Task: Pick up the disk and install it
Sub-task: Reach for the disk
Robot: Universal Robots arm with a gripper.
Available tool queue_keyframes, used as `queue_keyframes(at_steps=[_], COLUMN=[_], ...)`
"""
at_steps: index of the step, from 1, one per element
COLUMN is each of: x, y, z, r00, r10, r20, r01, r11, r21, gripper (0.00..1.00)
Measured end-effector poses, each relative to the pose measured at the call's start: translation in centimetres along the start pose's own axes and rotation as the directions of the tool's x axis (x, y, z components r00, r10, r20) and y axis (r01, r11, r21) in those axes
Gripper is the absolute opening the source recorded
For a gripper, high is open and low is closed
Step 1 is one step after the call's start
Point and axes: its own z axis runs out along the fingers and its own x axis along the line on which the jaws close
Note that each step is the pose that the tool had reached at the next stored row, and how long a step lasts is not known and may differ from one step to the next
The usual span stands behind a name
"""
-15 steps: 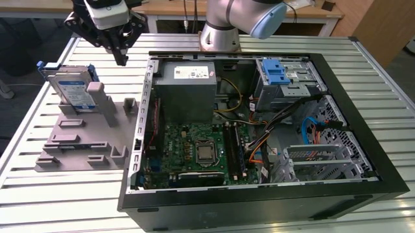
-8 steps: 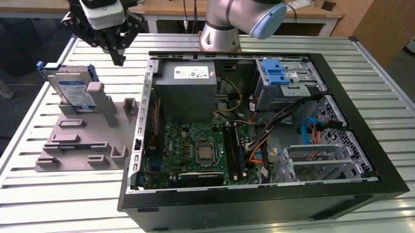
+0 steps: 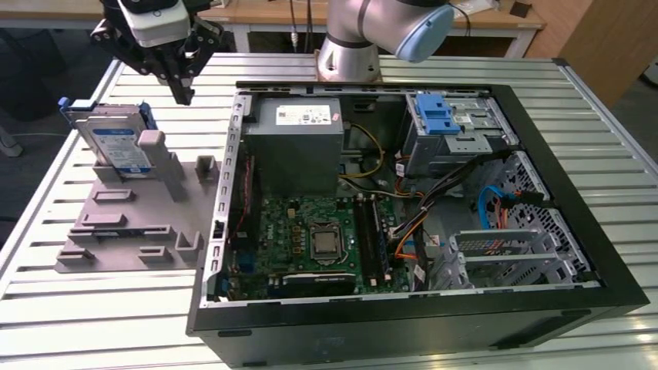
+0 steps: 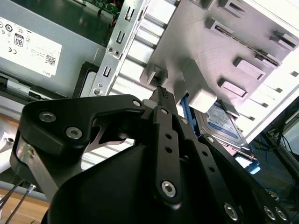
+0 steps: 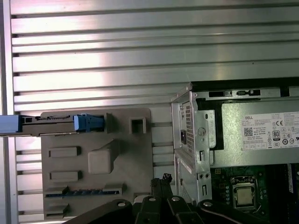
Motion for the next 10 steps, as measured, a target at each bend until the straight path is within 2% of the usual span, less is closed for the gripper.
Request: queue_keyframes(at_steps=[10], x=[0.63], y=[-0.05], z=[0.01], r00=[1.0000], r10=[0.000], r20=[-0.0002], r01=[0.000], r11=[1.0000], r21=[0.0001], gripper=[0.11])
